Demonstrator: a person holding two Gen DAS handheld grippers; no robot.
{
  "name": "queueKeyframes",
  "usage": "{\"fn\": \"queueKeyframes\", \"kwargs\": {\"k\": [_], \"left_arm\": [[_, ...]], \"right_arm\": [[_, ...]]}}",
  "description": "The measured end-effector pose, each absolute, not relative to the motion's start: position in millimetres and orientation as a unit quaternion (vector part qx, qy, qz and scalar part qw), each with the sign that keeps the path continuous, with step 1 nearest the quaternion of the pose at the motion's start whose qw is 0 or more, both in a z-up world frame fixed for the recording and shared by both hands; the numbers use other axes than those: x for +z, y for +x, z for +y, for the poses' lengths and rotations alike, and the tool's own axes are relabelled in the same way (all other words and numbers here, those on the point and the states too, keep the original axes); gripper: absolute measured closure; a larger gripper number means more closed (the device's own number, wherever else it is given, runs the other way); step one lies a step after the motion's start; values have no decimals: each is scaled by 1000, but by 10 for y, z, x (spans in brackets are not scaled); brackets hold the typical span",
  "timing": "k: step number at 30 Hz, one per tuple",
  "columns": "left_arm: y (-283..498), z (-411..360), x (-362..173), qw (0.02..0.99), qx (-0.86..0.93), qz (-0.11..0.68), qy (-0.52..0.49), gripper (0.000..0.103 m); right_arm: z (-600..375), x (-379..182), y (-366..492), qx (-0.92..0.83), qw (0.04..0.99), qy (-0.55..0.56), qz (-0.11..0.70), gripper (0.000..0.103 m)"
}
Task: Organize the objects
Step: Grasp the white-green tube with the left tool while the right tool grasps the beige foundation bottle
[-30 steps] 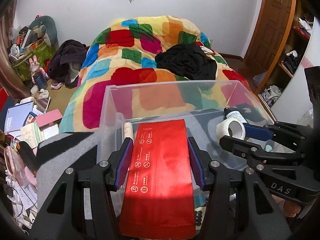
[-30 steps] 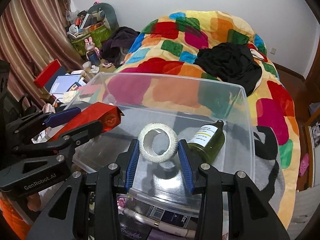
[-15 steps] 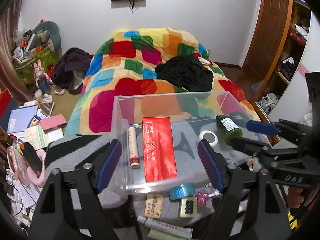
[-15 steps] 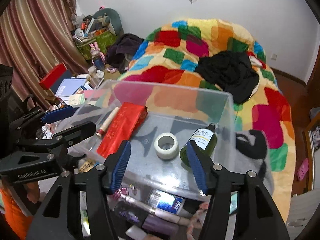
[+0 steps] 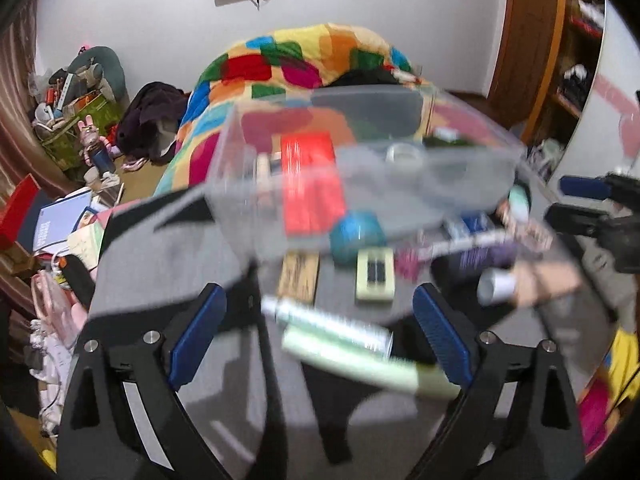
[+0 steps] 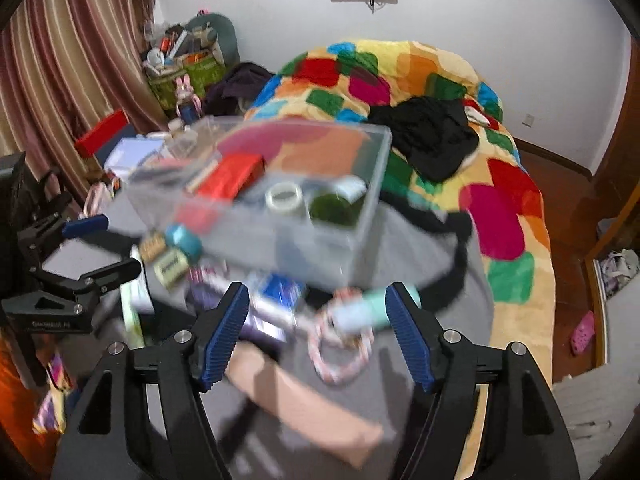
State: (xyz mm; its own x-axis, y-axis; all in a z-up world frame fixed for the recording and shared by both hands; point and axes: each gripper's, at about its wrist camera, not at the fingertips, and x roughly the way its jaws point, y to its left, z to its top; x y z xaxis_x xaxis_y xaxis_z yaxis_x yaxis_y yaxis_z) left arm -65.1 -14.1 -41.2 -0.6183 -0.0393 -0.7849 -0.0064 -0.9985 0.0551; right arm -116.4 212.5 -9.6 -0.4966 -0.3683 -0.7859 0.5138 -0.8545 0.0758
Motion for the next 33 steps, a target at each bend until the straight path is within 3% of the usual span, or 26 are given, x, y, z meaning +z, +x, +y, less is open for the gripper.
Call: {"fn": "queueKeyframes", "kwargs": {"k": [14,21,29,32,33], "left_arm": [[-267,-407,-639,45,-885,31,462,8],[-102,-555,-627,56,-887,39,456,28],[-134,-450,-659,71,-899,31,432,37],[-112,-423,-660,73,-904,30,421,53],[-99,-406,-657,73,-906,27,417,63]], "right_arm": [[2174,-587,-937,-819,291,484,107,32],[2022,-542,-625,-802,341,475,122,55],[1715,-558,-671,-811,335,460,133,56],[1628,-569,-686,-824,320,449,131,57],[1603,-568,-677,-829,314,443,131,62]]}}
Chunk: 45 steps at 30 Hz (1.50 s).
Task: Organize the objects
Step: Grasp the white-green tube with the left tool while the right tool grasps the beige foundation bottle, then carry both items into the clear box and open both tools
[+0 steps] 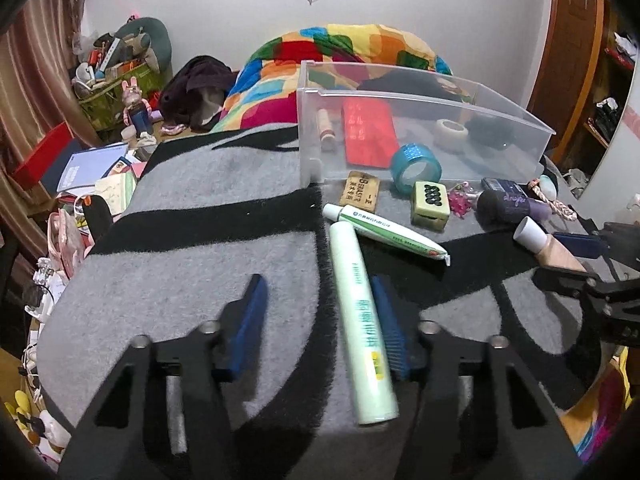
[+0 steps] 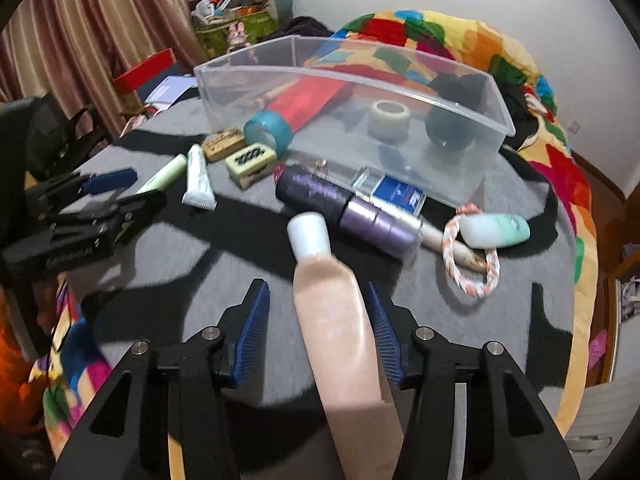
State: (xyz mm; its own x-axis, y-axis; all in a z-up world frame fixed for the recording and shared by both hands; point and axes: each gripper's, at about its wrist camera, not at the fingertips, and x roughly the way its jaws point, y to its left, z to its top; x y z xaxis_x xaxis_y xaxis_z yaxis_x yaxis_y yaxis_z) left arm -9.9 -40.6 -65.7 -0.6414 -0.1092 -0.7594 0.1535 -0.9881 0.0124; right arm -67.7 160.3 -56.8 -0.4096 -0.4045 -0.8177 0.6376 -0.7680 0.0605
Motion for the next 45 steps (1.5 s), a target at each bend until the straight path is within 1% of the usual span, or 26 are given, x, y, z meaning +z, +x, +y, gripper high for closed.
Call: {"fn": "queueKeyframes", "kwargs": {"k": [1,2,3,4,11,19,27,32,37,45], "left_arm": [[-91,-395,-653,71,-906,25,416,73],[-81,-384,-647,69,-907,23,415,77],[-70,-378,-641,67,-907,22,415,87],[-64,-373,-638,64,-907,22,415,88],[25,-432,-543,53,-907,41,416,88],[-9,-431,-178,39,-924,44,378,88],[-259,-386,151,20,-939,39,340,88],[-521,-377,295,2,-942,36,332,88],[-905,-416,273,-19,-934,45,355,88],[-1369,-433,69,-38,-909,47,412,88]], "right_arm": [[1587,-566,-667,-831,313,440,132,70],[1576,-560,-652,-832,313,439,130,72],[1566,-556,-637,-833,310,439,130,74],[1564,-554,-624,-834,308,438,130,74],[1608,-421,-553,-836,316,435,116,74],[1625,-37,-628,-853,323,400,95,74],[1604,320,-938,-876,310,363,75,74],[1511,438,-1269,-879,303,362,65,74],[1342,370,-1624,-867,300,390,73,74],[1131,13,-2123,-821,310,472,89,74]]}}
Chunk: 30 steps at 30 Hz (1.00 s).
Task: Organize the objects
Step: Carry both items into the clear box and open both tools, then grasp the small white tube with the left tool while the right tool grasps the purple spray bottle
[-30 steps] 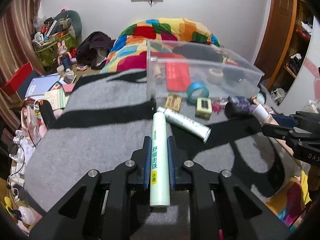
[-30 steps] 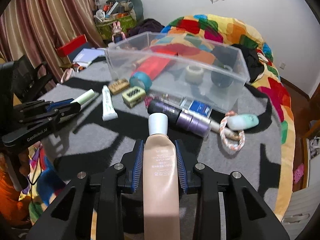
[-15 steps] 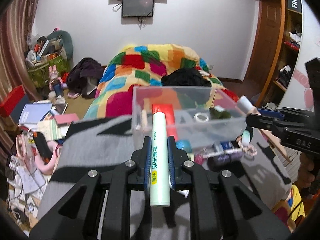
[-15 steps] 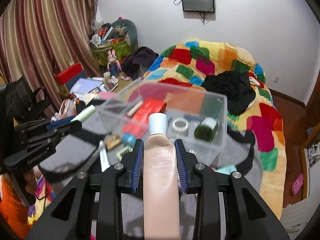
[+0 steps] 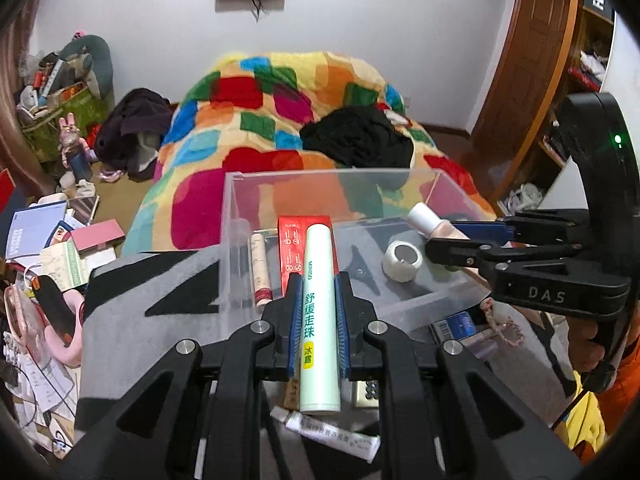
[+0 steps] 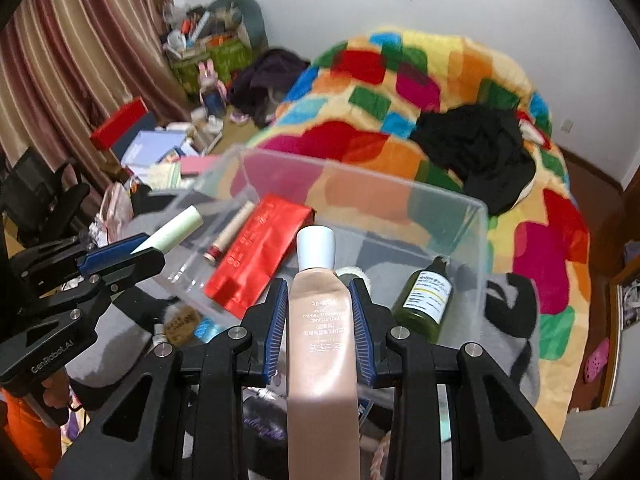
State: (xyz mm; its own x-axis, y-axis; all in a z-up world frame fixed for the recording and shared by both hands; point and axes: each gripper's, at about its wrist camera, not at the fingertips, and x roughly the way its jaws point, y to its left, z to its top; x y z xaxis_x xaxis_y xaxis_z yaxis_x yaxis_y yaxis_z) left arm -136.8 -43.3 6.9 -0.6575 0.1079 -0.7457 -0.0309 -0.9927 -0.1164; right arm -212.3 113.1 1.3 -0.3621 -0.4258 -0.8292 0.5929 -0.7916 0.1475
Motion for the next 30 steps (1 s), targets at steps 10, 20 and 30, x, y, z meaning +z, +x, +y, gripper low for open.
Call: {"fn": "queueKeyframes", "kwargs": {"k": [10,20,30], "left_arm": [[-1500,-317,26,57,902,-32,-427,88],[-1151,-262,358,57,923,-13,-380,81],[-815,-253,138,31,921,-16,-388,53]], "right_arm": [[923,-44,-2087,-803,335,474,132,74],[1257,332,-1729,-829,347,422,118,74],[1647,266,-1341,-838,346,404,120,69]]}}
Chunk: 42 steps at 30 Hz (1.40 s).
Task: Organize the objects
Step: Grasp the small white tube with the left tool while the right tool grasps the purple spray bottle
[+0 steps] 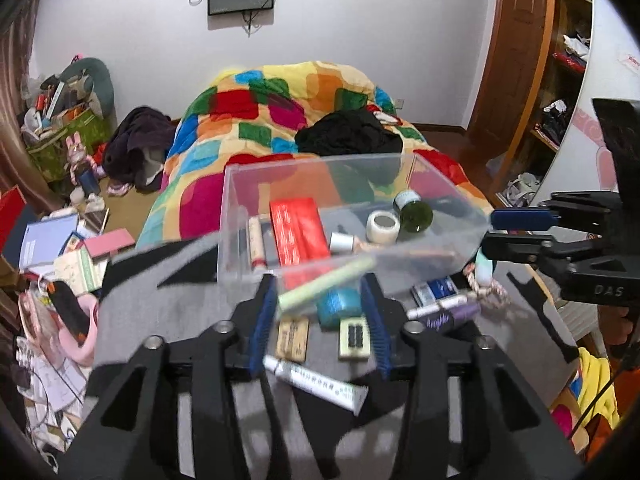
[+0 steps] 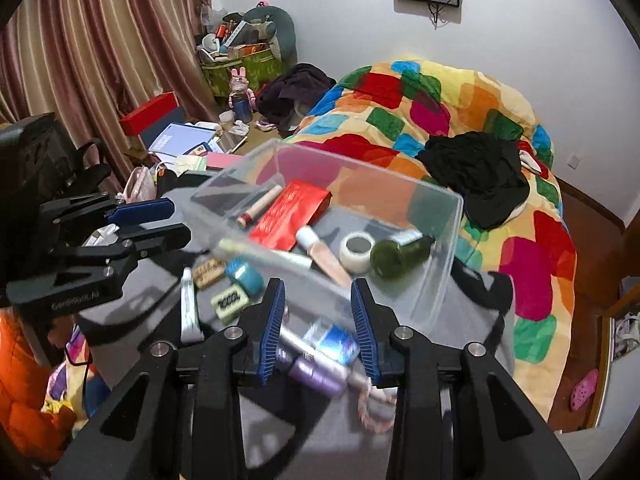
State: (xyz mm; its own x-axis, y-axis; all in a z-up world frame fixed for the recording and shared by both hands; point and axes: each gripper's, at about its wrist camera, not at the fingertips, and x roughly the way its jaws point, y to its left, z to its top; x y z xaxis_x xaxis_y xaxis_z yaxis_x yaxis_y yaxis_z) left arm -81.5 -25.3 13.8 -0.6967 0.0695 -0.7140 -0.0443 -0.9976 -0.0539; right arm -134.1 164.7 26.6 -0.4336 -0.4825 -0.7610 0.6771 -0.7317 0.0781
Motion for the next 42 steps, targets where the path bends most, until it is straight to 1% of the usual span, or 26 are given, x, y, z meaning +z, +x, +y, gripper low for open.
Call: {"fn": "queueKeyframes", "kwargs": {"k": [1,4,7,13,18,23,26,29,34,35,36,37,38,39,40,42], "left_arm": [[-790,-256,105,28,920,-18,-390,48],[-749,-241,-58,17,915,-13,-403,44],[-727,-180,-250,6,907,-9,-422,40],[-641,-142,-572,-34,894,29,-445,40],[-421,-330,-559,-40,896,26,-441,40],[-286,-536,-551,-32,893,3,-450,40],[-318,-614,-564,-26,889,-25,-456,40],[-386,-619,-569,-16,887,-52,-458,40],[-516,-475,-604,-20,890,-51,-453,41],[-534,-457,-625,-22,890,-49,-454,44],[-550,-434,-664,-28,889,-46,-455,55],[-546,-424,-681,-36,890,-37,-452,61],[-528,-405,-683,-44,894,-28,-446,65],[-505,-398,-684,-47,895,-24,-443,75],[-481,-404,-677,-47,897,-26,-439,86],[-419,-457,-663,-46,898,-36,-437,86]], "right_arm": [[1664,236,-1325,-837,346,406,121,68],[1693,89,-1276,-830,347,418,125,64],[1688,-130,-1246,-818,347,438,135,64],[1591,-450,-1255,-803,342,467,140,64],[1543,-470,-1093,-791,367,469,142,64],[1447,-480,-822,-770,409,462,161,64],[1359,-509,-782,-772,407,456,175,64],[1297,-551,-868,-775,397,466,159,64],[1273,-599,-1049,-793,363,476,115,64],[1275,-605,-1064,-796,358,477,108,64],[1273,-617,-1073,-799,353,476,102,69],[1276,-620,-1072,-802,349,474,101,75],[1273,-614,-1056,-804,349,472,99,77],[1281,-608,-1042,-804,349,471,96,79],[1293,-602,-1031,-806,348,469,94,79],[1329,-587,-1007,-808,348,467,91,79]]}}
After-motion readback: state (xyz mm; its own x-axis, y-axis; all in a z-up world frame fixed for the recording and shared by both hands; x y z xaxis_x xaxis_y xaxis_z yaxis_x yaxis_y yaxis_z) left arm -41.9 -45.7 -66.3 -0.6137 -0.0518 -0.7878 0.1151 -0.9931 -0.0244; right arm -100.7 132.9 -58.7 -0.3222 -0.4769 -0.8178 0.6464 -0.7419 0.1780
